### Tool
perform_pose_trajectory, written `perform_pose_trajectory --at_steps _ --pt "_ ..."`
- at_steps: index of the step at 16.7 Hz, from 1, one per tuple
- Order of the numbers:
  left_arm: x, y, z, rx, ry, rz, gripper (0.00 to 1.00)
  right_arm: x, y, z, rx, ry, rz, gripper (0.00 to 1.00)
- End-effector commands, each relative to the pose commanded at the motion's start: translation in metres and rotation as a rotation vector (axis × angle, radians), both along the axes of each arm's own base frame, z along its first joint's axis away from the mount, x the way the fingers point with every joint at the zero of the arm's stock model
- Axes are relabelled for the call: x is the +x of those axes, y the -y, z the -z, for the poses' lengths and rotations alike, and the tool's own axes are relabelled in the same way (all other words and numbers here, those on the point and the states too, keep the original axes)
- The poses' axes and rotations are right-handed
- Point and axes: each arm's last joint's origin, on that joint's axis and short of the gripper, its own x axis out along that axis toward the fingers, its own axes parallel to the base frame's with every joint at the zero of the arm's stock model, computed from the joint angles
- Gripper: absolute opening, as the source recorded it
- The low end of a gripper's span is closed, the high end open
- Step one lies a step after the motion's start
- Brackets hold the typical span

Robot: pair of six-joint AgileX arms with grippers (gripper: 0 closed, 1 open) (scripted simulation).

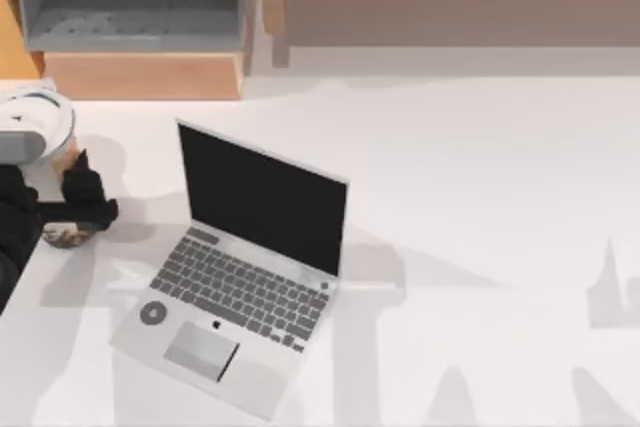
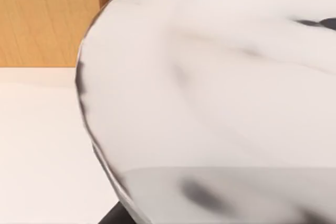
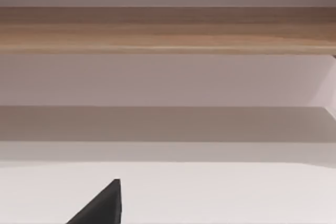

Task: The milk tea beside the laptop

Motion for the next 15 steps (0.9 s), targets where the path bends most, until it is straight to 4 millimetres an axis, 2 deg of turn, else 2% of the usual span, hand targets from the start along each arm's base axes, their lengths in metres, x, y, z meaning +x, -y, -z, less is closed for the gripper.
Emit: perform_pose_trajectory --at_steps 13,15 --pt "-0.001 0.000 -0.008 0.004 -0.007 0.001 0.00 0.000 0.000 0.000 0.000 0.000 0.000 1.00" --pt "0.004 0.003 -0.019 0.000 0.045 0.000 0.00 0.000 0.000 0.000 0.000 0.000 0.000 1.00"
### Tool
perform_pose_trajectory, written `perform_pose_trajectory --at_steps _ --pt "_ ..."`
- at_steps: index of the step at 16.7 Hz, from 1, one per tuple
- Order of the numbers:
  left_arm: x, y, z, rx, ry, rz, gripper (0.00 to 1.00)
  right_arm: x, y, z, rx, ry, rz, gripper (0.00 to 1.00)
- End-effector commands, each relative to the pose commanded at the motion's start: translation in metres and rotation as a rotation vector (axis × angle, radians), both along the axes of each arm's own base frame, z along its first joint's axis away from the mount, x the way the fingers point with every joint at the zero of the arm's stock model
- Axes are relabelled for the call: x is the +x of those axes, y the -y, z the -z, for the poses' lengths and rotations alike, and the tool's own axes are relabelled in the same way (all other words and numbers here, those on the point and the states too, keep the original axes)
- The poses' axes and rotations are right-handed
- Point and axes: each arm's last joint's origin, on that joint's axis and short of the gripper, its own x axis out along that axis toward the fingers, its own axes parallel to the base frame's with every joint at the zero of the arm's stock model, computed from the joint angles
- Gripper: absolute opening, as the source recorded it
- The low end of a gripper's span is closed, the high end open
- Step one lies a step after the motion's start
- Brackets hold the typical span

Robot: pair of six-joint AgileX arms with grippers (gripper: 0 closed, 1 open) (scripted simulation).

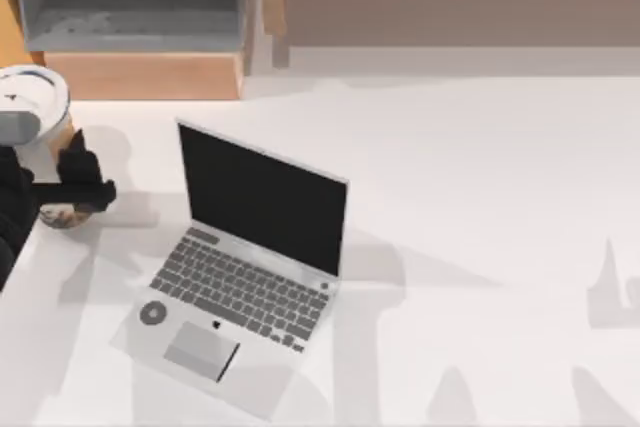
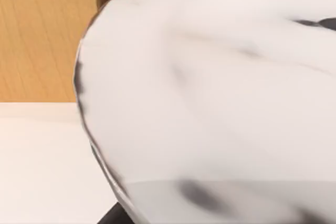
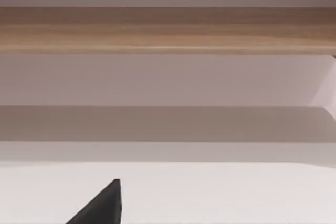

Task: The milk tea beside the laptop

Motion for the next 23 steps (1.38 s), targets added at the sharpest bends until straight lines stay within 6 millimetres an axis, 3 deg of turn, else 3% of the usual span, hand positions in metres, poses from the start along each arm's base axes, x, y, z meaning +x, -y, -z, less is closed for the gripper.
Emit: perform_pose_trajectory --at_steps 6,9,13,18,23 --pt "0.028 0.037 -0.044 -0.048 0.152 0.008 0.00 0.000 0.000 0.000 0.000 0.000 0.000 1.00" --pt "0.039 0.074 -0.067 -0.102 0.187 0.026 0.00 0.000 0.000 0.000 0.000 0.000 0.000 1.00" --pt "0.039 0.139 -0.094 -0.190 0.185 0.056 0.00 0.000 0.000 0.000 0.000 0.000 0.000 1.00" --pt "0.010 0.227 -0.111 -0.274 0.110 0.084 0.00 0.000 0.000 0.000 0.000 0.000 0.000 1.00" --pt "-0.043 0.295 -0.102 -0.262 0.013 0.077 0.00 0.000 0.000 0.000 0.000 0.000 0.000 1.00"
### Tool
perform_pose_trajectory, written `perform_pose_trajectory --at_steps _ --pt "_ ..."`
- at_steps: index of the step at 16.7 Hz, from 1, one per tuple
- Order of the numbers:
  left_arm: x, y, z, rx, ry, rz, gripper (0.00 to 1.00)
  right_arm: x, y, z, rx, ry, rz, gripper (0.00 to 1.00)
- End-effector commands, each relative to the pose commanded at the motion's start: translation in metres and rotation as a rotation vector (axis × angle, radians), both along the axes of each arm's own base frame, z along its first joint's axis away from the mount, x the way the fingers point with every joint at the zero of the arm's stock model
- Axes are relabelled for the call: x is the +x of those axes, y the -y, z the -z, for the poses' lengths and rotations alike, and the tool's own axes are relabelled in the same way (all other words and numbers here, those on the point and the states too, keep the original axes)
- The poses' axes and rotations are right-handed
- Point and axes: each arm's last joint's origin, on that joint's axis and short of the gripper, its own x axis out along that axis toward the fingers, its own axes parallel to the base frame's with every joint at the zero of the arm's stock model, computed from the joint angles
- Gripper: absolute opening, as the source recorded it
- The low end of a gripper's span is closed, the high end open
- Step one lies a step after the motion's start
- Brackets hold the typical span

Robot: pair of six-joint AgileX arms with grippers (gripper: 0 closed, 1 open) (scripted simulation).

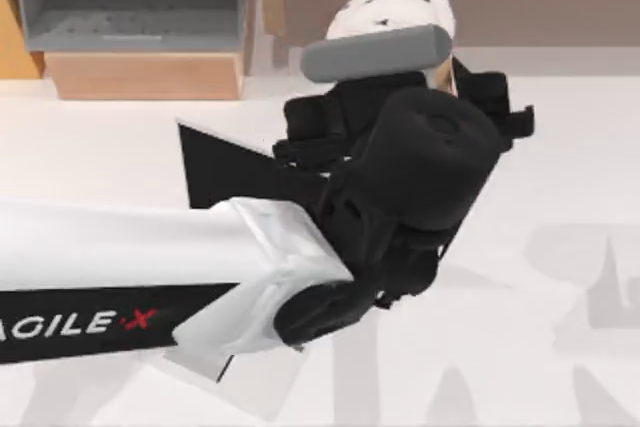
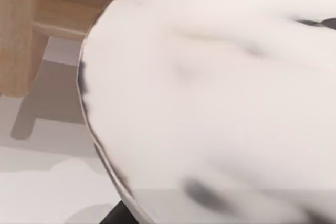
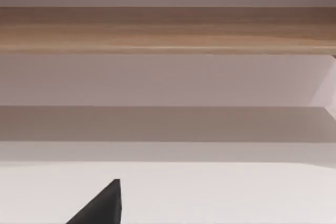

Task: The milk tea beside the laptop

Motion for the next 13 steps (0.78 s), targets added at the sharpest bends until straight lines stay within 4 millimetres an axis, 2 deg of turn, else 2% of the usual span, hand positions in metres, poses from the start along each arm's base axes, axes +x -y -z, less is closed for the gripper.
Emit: perform_pose_trajectory --at_steps 3,7,10,13 --pt "-0.032 0.023 0.019 0.066 -0.041 -0.018 0.00 0.000 0.000 0.000 0.000 0.000 0.000 1.00" --pt "-0.064 0.036 0.050 0.180 -0.061 -0.049 0.00 0.000 0.000 0.000 0.000 0.000 0.000 1.00" --pt "-0.077 0.038 0.068 0.248 -0.062 -0.065 0.00 0.000 0.000 0.000 0.000 0.000 0.000 1.00" --pt "-0.080 0.038 0.073 0.267 -0.061 -0.069 0.00 0.000 0.000 0.000 0.000 0.000 0.000 1.00"
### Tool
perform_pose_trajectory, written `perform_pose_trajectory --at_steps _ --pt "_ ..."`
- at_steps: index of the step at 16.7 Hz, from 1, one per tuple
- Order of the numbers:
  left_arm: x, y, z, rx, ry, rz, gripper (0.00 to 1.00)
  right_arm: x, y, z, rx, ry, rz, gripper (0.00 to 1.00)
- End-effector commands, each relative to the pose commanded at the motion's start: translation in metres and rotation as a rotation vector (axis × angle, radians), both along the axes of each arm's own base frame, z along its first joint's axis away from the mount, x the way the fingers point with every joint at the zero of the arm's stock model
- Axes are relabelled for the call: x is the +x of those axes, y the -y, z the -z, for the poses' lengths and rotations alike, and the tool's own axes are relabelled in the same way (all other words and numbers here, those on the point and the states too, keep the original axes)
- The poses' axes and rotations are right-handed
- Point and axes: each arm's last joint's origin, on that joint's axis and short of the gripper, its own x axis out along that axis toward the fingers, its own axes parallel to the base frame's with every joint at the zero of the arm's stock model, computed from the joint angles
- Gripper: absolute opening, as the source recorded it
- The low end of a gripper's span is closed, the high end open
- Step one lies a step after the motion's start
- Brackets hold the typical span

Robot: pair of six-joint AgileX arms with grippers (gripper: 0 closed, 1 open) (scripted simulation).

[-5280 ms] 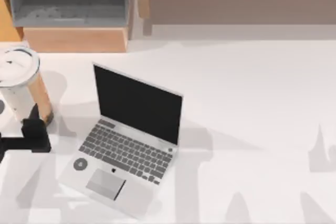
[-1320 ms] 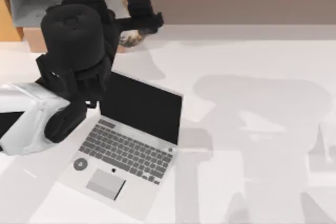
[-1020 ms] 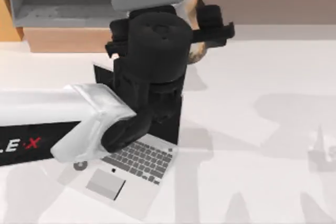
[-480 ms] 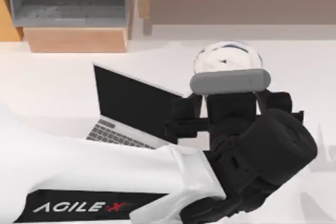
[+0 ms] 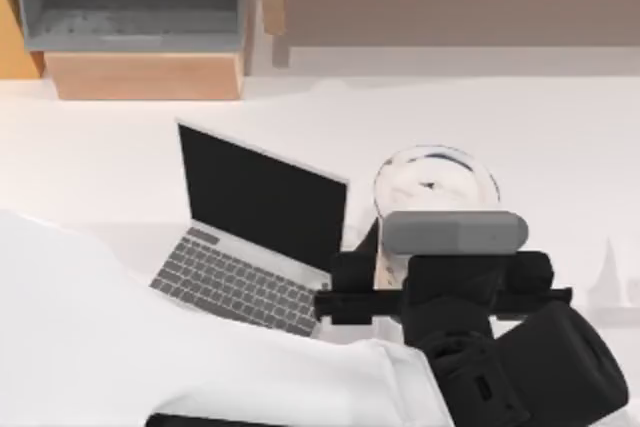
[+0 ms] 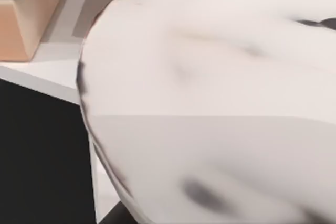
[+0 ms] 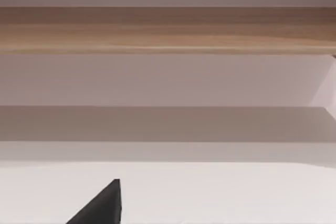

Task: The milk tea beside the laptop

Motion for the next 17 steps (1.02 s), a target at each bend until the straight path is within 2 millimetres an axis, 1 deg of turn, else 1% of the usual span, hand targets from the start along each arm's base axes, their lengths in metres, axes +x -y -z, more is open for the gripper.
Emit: perform_pose_trajectory --at_steps 5,7,9,14,17 --pt "0.002 -0.001 -0.002 -0.003 0.000 -0.003 0.00 0.000 0.000 0.000 0.000 0.000 0.000 1.00" --pt "-0.002 0.000 -0.004 0.000 -0.001 0.009 0.00 0.000 0.000 0.000 0.000 0.000 0.000 1.00" --pt "-0.009 -0.001 -0.009 0.013 -0.006 0.036 0.00 0.000 0.000 0.000 0.000 0.000 0.000 1.00" --pt "-0.038 -0.002 -0.020 0.070 -0.022 0.146 0.00 0.000 0.000 0.000 0.000 0.000 0.000 1.00" --pt "-0.046 -0.002 -0.024 0.074 -0.023 0.180 0.00 0.000 0.000 0.000 0.000 0.000 0.000 1.00"
